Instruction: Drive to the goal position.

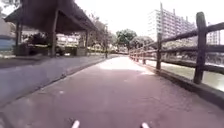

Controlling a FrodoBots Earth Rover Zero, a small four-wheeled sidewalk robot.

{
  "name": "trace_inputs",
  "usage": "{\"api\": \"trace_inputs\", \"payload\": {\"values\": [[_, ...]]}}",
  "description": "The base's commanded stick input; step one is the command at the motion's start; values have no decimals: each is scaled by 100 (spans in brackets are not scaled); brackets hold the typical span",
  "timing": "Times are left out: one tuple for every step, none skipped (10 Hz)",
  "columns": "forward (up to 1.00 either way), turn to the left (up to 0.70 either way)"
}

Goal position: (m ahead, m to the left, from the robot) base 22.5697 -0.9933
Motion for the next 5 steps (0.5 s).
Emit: {"api": "trace_inputs", "payload": {"values": [[70,0],[70,0],[70,0],[70,0],[70,0]]}}
